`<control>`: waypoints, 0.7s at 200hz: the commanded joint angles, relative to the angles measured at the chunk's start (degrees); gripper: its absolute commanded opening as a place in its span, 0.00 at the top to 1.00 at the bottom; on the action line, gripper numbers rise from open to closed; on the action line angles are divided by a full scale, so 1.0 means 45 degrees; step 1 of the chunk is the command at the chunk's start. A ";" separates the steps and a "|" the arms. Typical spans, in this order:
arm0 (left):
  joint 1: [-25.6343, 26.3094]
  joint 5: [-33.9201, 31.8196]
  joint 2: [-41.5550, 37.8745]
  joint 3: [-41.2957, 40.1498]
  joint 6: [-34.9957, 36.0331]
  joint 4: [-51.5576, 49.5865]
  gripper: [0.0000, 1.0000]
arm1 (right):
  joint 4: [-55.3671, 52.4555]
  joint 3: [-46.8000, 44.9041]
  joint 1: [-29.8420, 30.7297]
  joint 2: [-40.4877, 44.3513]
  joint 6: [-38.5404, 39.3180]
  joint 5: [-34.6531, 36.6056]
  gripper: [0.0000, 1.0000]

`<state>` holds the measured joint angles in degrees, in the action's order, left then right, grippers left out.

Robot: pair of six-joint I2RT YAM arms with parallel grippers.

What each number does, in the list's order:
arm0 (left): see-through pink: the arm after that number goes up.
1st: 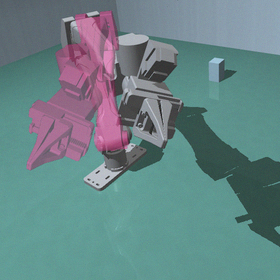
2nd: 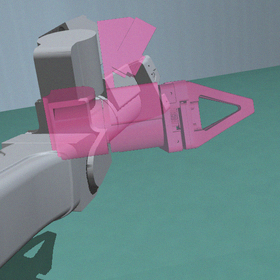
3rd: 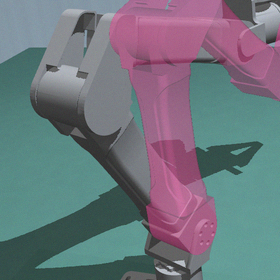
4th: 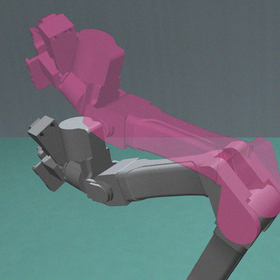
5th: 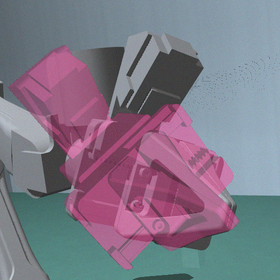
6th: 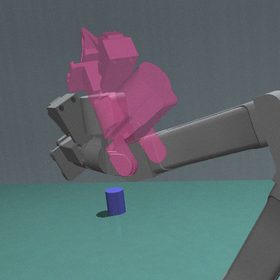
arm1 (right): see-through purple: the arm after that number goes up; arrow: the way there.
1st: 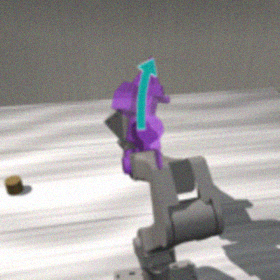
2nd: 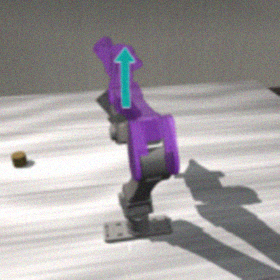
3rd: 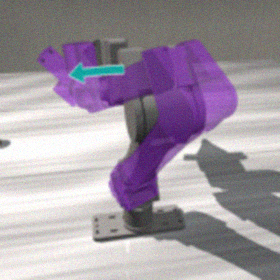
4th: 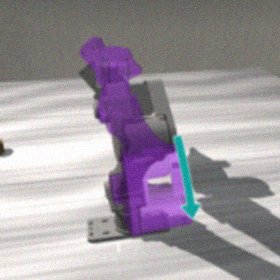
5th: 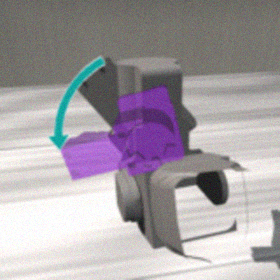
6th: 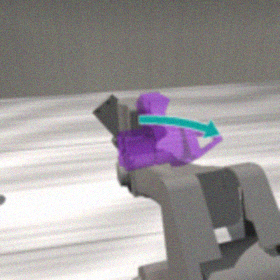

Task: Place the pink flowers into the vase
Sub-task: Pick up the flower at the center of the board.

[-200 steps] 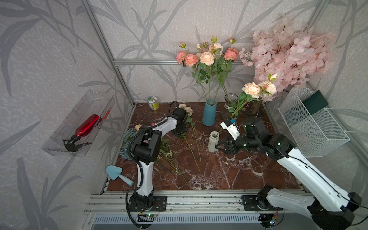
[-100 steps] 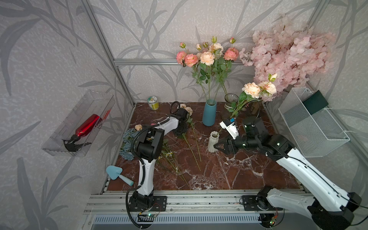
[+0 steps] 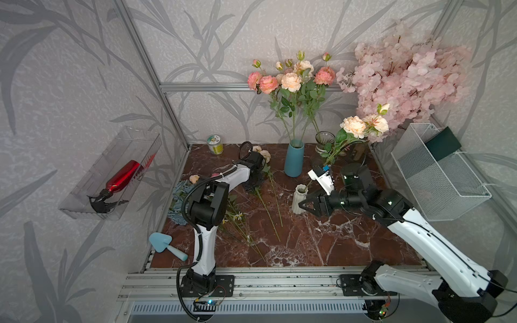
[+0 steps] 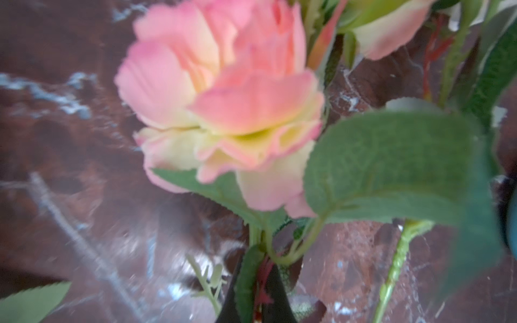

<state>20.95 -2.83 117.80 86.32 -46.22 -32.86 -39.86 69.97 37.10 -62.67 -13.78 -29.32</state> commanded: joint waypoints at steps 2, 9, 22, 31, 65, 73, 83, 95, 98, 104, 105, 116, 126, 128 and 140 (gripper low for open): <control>0.0048 -0.0579 -0.1264 -0.0492 -0.0169 -0.0229 1.00 | 0.0554 -0.0211 -0.0018 -0.0179 -0.0189 -0.0296 0.40; 0.0051 -0.0612 -0.1547 -0.0606 -0.0188 -0.0266 1.00 | 0.0629 -0.0249 0.0011 -0.0238 -0.0240 -0.0337 0.40; 0.0031 -0.0650 -0.2144 -0.0895 -0.0217 -0.0267 1.00 | 0.0600 -0.0174 0.0102 -0.0428 -0.0241 -0.0274 0.40; 0.0033 -0.0660 -0.2611 -0.1079 -0.0203 -0.0256 1.00 | 0.0527 -0.0081 0.0238 -0.0551 -0.0200 -0.0126 0.40; 0.0031 -0.0680 -0.4309 -0.1362 -0.0026 -0.0499 1.00 | 0.0611 0.0303 0.0925 -0.0919 -0.0184 0.0108 0.40; 0.0017 -0.0632 -0.4663 -0.1409 0.0021 -0.0496 1.00 | 0.0636 0.0413 0.1059 -0.1017 -0.0184 0.0089 0.40; 0.0022 -0.0517 -0.5104 -0.1474 0.0088 -0.0483 1.00 | 0.0694 0.0564 0.1213 -0.1152 -0.0211 0.0071 0.40; 0.0028 -0.0349 -0.5612 -0.1548 0.0208 -0.0418 1.00 | 0.0796 0.0727 0.1424 -0.1283 -0.0243 -0.0012 0.40; 0.0005 -0.0294 -0.5748 -0.1595 0.0253 -0.0367 1.00 | 0.0855 0.0760 0.1467 -0.1313 -0.0268 -0.0035 0.40; 0.0010 -0.0251 -0.6005 -0.1685 0.0340 -0.0265 1.00 | 0.0996 0.0847 0.1548 -0.1354 -0.0298 -0.0107 0.40; 0.0011 -0.0241 -0.6052 -0.1704 0.0354 -0.0231 1.00 | 0.1011 0.0852 0.1564 -0.1369 -0.0298 -0.0126 0.40; -0.0005 -0.0106 -0.6534 -0.1988 0.0520 0.0111 1.00 | 0.1336 0.0951 0.1655 -0.1494 -0.0448 -0.0320 0.40; -0.0065 0.0397 -0.6959 -0.2126 0.0858 0.0419 1.00 | 0.1646 0.1090 0.1707 -0.1645 -0.0587 -0.0572 0.40; -0.0090 0.0542 -0.7027 -0.2145 0.0925 0.0465 1.00 | 0.1737 0.1100 0.1714 -0.1670 -0.0614 -0.0612 0.40; -0.0290 0.1691 -0.7378 -0.2064 0.1305 0.0621 1.00 | 0.2250 0.1202 0.1789 -0.1837 -0.0814 -0.0744 0.40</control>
<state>20.75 -1.67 87.99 77.73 -44.05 -32.45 -35.55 72.97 44.38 -69.65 -15.51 -30.39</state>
